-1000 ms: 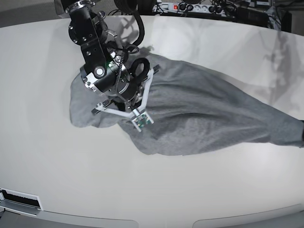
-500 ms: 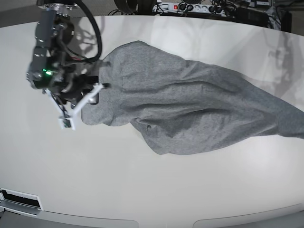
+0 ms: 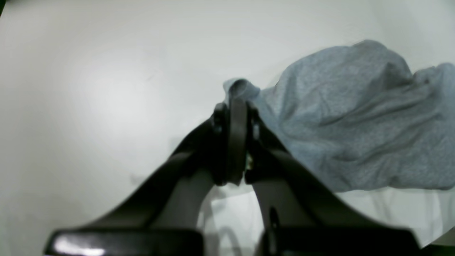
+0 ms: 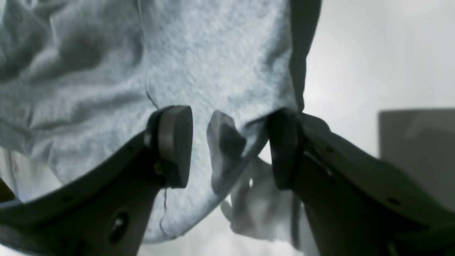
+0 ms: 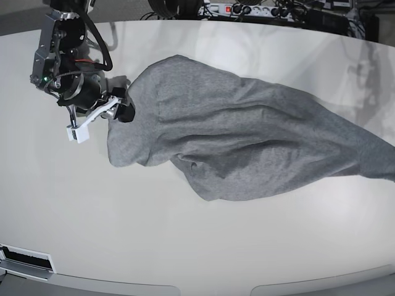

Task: Layout the t-shirt on the table in an organized manner, then fold the t-shirt properly
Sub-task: 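Lift the shirt with both grippers and stretch it apart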

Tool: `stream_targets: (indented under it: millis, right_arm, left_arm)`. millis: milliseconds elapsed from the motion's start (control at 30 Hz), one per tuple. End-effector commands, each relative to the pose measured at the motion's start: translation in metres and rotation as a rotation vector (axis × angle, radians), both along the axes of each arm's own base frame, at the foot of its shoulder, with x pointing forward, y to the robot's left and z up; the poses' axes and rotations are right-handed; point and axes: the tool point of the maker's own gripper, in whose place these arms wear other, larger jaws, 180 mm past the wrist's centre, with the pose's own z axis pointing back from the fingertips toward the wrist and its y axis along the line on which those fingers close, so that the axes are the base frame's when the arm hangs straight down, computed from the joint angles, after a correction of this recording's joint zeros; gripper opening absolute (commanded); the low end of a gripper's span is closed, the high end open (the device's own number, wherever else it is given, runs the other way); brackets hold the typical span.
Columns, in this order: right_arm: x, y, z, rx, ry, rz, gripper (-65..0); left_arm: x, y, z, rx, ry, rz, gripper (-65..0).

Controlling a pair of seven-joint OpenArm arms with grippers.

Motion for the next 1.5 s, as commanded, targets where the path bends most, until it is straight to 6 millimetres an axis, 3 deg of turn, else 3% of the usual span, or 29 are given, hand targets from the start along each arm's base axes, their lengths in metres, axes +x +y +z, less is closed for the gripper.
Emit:
stream_targets:
  millis: [0, 33, 133, 267, 367, 467, 667, 833, 1033, 1133, 1367, 1467]
  right_arm:
    - [-0.002, 0.000, -0.001, -0.011, 0.001, 0.024, -32.0]
    - [0.000, 0.004, 0.003, -0.001, -0.029, 0.055, -38.1]
    - [0.014, 0.027, 0.027, 0.099, -0.140, 0.162, -65.0]
    - [0.053, 0.043, 0.078, 0.195, -0.269, 0.231, -65.0]
    - [0.086, 0.044, 0.133, 0.200, -0.418, 0.277, -65.0]
    - [0.112, 0.036, 0.189, 0.157, -0.590, 0.301, -65.0]
    - [0.153, 0.010, 0.272, 0.004, -0.808, 0.331, -65.0]
    - [0.181, -0.006, 0.319, -0.142, -0.911, 0.341, -65.0]
    - [0.201, 0.012, 0.351, -0.280, -0.970, 0.422, -65.0]
    - [0.212, 0.018, 0.373, -0.326, -1.019, 0.415, -65.0]
    - [0.235, 0.006, 0.443, -0.415, -1.128, 0.303, -65.0]
    - [0.239, 0.006, 0.457, -0.403, -1.146, 0.297, -65.0]
  left_arm:
    - [0.006, 0.000, 0.021, 0.014, -0.060, -0.017, -65.0]
    - [0.006, 0.000, 0.021, 0.014, -0.060, -0.017, -65.0]
    - [0.007, -0.004, 0.024, -0.014, -0.072, -0.028, -65.0]
    - [0.008, -0.021, 0.041, -0.065, -0.129, -0.121, -65.0]
    - [0.016, -0.028, 0.072, -0.051, -0.204, -0.189, -65.0]
    - [0.025, -0.027, 0.105, 0.014, -0.273, -0.233, -65.0]
    - [0.039, -0.013, 0.165, 0.189, -0.374, -0.226, -65.0]
    - [0.048, 0.012, 0.219, 0.344, -0.462, -0.118, -65.0]
    - [0.046, 0.036, 0.286, 0.489, -0.547, -0.029, -65.0]
    - [0.042, 0.048, 0.316, 0.535, -0.573, 0.022, -65.0]
    - [0.026, 0.070, 0.380, 0.618, -0.631, 0.117, -65.0]
    - [0.017, 0.074, 0.404, 0.643, -0.661, 0.155, -65.0]
